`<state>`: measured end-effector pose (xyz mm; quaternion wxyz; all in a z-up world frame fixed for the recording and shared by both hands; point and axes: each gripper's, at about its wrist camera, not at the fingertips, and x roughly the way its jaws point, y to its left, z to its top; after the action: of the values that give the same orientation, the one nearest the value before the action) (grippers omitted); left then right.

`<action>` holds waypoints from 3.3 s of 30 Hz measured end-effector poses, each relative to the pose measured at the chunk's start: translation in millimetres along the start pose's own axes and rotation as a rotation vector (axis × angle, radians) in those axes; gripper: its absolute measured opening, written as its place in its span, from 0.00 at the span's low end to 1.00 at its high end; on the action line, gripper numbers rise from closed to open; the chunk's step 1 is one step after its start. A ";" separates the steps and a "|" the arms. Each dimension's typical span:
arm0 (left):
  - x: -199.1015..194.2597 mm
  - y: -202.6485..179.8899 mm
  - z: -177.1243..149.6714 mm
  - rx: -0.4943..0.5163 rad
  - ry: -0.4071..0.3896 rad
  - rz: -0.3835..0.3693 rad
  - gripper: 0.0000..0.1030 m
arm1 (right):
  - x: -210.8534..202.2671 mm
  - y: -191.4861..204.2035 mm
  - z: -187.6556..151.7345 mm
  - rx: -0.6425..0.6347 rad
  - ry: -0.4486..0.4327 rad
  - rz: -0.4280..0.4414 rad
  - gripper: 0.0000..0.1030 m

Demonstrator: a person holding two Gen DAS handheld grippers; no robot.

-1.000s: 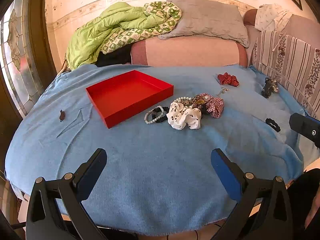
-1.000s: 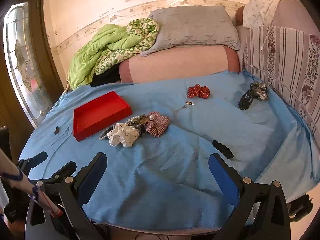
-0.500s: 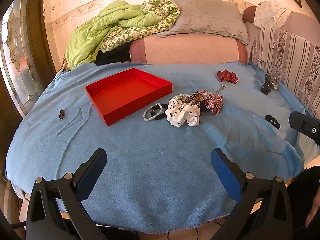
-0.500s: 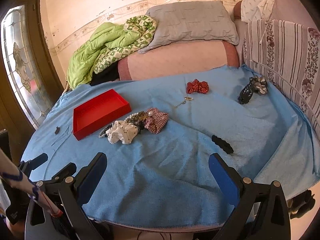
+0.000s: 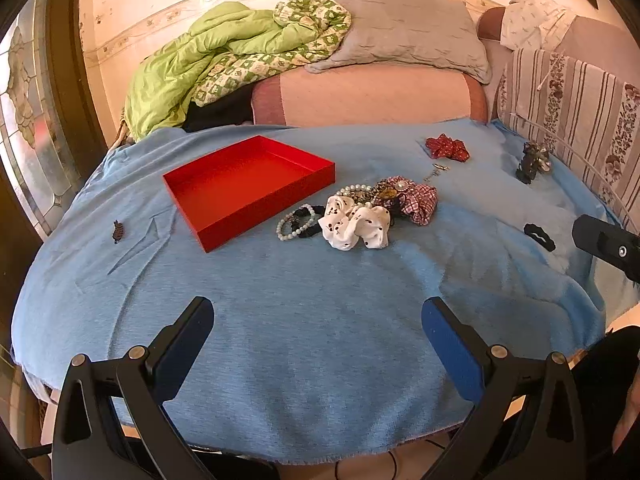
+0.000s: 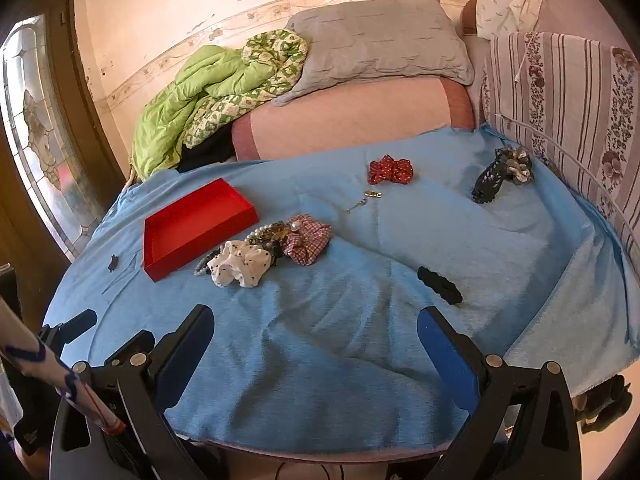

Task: Organize jewelry
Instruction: 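Move the right gripper toward the small black hair tie on the sheet, then grasp the black hair tie with the right gripper while the left grasps the white cherry scrunchie, then carry the white scrunchie and black hair tie in both grippers over the red tray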

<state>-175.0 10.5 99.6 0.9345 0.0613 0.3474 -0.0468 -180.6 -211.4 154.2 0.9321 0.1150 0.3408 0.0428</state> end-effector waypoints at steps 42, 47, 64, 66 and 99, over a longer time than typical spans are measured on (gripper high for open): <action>68.1 32.5 -7.6 -0.066 0.148 -0.027 1.00 | 91.7 -105.2 26.7 0.182 0.279 -0.061 0.84; 74.2 36.0 -9.9 -0.074 0.157 -0.032 1.00 | 118.8 -117.9 23.9 0.232 0.332 -0.058 0.72; 108.6 31.6 34.9 -0.099 0.139 -0.189 0.88 | 116.1 -63.7 30.9 0.084 0.190 0.036 0.13; 124.3 25.6 44.2 -0.094 0.154 -0.210 0.82 | 121.0 -65.1 29.7 0.104 0.204 0.048 0.13; 105.2 35.8 91.9 -0.056 0.000 -0.326 0.14 | 90.3 -57.4 44.6 0.121 0.079 0.172 0.13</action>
<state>-31.8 27.6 102.7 0.9159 -0.0220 0.3540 -0.1879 -82.7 -261.1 116.8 0.9022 0.1980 0.3681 0.1065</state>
